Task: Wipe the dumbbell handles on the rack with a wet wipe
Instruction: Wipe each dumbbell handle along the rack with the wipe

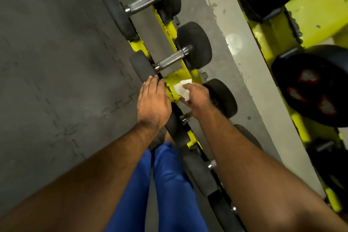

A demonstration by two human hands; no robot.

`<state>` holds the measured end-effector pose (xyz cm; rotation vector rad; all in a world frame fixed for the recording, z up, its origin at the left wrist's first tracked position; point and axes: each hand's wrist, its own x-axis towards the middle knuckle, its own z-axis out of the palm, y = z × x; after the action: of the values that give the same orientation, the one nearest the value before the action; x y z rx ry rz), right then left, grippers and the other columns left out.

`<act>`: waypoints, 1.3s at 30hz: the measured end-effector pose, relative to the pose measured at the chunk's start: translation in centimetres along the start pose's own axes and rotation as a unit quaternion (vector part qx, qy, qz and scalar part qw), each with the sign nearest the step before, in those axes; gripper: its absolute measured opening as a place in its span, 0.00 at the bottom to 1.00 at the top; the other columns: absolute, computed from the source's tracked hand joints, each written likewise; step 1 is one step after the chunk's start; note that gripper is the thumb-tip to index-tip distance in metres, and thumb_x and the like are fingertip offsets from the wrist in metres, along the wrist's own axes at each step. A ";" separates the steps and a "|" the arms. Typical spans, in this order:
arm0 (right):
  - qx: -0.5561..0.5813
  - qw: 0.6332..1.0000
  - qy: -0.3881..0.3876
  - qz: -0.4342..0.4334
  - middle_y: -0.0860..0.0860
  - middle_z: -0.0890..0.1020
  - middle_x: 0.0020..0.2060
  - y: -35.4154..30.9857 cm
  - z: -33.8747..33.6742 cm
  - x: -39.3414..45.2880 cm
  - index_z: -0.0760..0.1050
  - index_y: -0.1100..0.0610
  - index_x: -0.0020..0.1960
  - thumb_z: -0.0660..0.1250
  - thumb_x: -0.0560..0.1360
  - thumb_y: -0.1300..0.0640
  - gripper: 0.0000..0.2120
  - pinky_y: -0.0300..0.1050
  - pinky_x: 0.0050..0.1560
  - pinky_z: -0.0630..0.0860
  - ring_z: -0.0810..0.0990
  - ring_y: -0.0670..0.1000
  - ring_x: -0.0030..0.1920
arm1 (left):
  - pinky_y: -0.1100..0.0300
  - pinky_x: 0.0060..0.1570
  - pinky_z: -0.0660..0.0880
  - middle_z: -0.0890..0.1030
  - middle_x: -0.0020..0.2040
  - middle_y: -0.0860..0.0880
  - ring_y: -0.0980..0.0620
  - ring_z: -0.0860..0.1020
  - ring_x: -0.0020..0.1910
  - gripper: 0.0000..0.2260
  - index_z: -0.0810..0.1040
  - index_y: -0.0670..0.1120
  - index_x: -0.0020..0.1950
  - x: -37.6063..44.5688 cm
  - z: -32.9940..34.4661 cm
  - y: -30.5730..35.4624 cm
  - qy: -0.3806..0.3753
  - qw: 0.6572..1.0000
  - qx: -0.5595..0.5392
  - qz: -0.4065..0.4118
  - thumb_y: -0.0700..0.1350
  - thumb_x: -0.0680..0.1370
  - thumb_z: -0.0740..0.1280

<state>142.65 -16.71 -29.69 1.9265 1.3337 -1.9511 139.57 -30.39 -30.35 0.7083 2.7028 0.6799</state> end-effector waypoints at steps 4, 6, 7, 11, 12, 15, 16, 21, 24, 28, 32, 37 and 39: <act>-0.154 0.983 0.012 -0.094 0.55 0.83 0.43 2.1 -2.5 0.4 0.80 0.58 0.47 0.67 0.77 0.65 0.04 0.44 0.39 0.77 0.82 0.56 0.43 | 0.47 0.66 0.71 0.79 0.60 0.37 0.38 0.76 0.63 0.22 0.77 0.36 0.62 -2.4 0.9 1.3 -0.028 0.999 -0.034 -0.010 0.45 0.75 0.54; -0.240 0.964 0.012 -0.111 0.54 0.83 0.47 3.1 -3.8 0.8 0.80 0.58 0.52 0.68 0.77 0.62 0.05 0.48 0.48 0.80 0.83 0.56 0.49 | 0.47 0.63 0.74 0.80 0.56 0.37 0.37 0.78 0.58 0.19 0.78 0.36 0.59 -3.4 2.0 1.6 -0.025 0.999 -0.040 -0.014 0.45 0.75 0.56; -0.282 0.952 0.009 -0.119 0.53 0.83 0.48 3.4 -4.3 0.9 0.80 0.58 0.53 0.68 0.77 0.61 0.06 0.50 0.52 0.80 0.82 0.56 0.50 | 0.47 0.62 0.74 0.81 0.55 0.37 0.37 0.78 0.57 0.18 0.79 0.36 0.57 -3.8 2.6 1.6 -0.024 0.999 -0.042 -0.019 0.44 0.76 0.57; -0.371 0.911 -0.005 -0.180 0.55 0.83 0.50 5.2 -6.1 1.9 0.79 0.58 0.54 0.67 0.75 0.57 0.09 0.56 0.54 0.80 0.81 0.57 0.51 | 0.46 0.63 0.73 0.79 0.58 0.37 0.37 0.76 0.59 0.17 0.78 0.36 0.58 -5.4 5.2 2.2 -0.043 0.996 -0.053 -0.052 0.45 0.78 0.58; -0.372 0.908 -0.007 -0.191 0.55 0.83 0.51 5.4 -6.5 1.9 0.79 0.58 0.55 0.67 0.75 0.58 0.09 0.54 0.54 0.79 0.81 0.57 0.51 | 0.46 0.64 0.73 0.79 0.59 0.37 0.37 0.76 0.61 0.17 0.77 0.36 0.60 -5.8 5.7 2.5 -0.048 0.995 -0.054 -0.063 0.45 0.78 0.58; -0.380 0.889 -0.015 -0.254 0.54 0.83 0.51 5.5 -7.3 1.8 0.79 0.58 0.54 0.66 0.77 0.60 0.07 0.44 0.48 0.75 0.80 0.54 0.50 | 0.45 0.68 0.69 0.77 0.63 0.36 0.38 0.74 0.65 0.19 0.75 0.36 0.63 -6.7 6.8 2.9 -0.039 0.995 -0.040 -0.080 0.47 0.80 0.57; -0.383 0.880 -0.019 -0.282 0.53 0.83 0.49 5.5 -7.4 1.7 0.80 0.57 0.52 0.66 0.77 0.61 0.06 0.43 0.46 0.74 0.80 0.54 0.49 | 0.44 0.69 0.68 0.77 0.64 0.36 0.38 0.73 0.65 0.20 0.75 0.36 0.64 -6.7 7.1 3.0 -0.035 0.995 -0.037 -0.089 0.48 0.80 0.56; -0.452 0.790 -0.028 -0.414 0.55 0.83 0.42 6.1 -7.0 2.0 0.80 0.54 0.46 0.61 0.75 0.60 0.08 0.51 0.40 0.77 0.80 0.59 0.43 | 0.48 0.71 0.65 0.77 0.64 0.37 0.39 0.73 0.65 0.24 0.74 0.36 0.66 -6.5 8.4 3.1 0.000 0.992 -0.021 -0.127 0.50 0.81 0.51; -0.523 0.710 -0.056 -0.469 0.56 0.82 0.39 7.7 -7.7 2.7 0.79 0.56 0.43 0.59 0.71 0.59 0.10 0.51 0.37 0.75 0.79 0.61 0.41 | 0.48 0.71 0.65 0.78 0.63 0.38 0.39 0.74 0.65 0.23 0.75 0.36 0.65 -6.7 9.2 3.0 0.036 0.992 -0.021 -0.120 0.49 0.81 0.52; -0.588 0.598 -0.097 -0.536 0.57 0.84 0.45 10.2 -9.3 4.1 0.81 0.60 0.49 0.65 0.72 0.62 0.08 0.51 0.53 0.74 0.81 0.60 0.48 | 0.46 0.70 0.66 0.78 0.62 0.38 0.39 0.74 0.64 0.21 0.76 0.36 0.65 -7.0 10.0 2.5 0.067 0.992 -0.023 -0.102 0.48 0.81 0.54; -0.675 0.498 -0.110 -0.533 0.58 0.80 0.63 11.2 -10.5 4.3 0.76 0.61 0.67 0.57 0.73 0.57 0.24 0.52 0.73 0.63 0.76 0.57 0.66 | 0.46 0.69 0.67 0.79 0.62 0.37 0.38 0.75 0.63 0.21 0.76 0.36 0.64 -7.0 10.2 2.5 0.079 0.992 -0.022 -0.093 0.47 0.81 0.54; -0.658 0.475 -0.091 -0.577 0.59 0.81 0.60 11.2 -10.4 4.8 0.78 0.62 0.63 0.66 0.73 0.62 0.19 0.55 0.69 0.70 0.79 0.58 0.62 | 0.46 0.70 0.66 0.79 0.62 0.38 0.39 0.75 0.63 0.21 0.76 0.36 0.65 -7.0 10.4 2.3 0.089 0.992 -0.014 -0.089 0.48 0.81 0.54; -0.647 0.477 -0.071 -0.591 0.60 0.81 0.59 10.4 -11.5 5.7 0.78 0.63 0.63 0.65 0.75 0.63 0.17 0.55 0.70 0.69 0.79 0.59 0.62 | 0.47 0.70 0.66 0.79 0.62 0.38 0.40 0.75 0.64 0.22 0.76 0.36 0.65 -7.0 10.3 2.4 0.086 0.992 -0.011 -0.091 0.48 0.81 0.53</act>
<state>156.71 -13.17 -37.63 -0.0976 2.9580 -0.2812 150.19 -28.35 -37.06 0.4065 2.8646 0.7542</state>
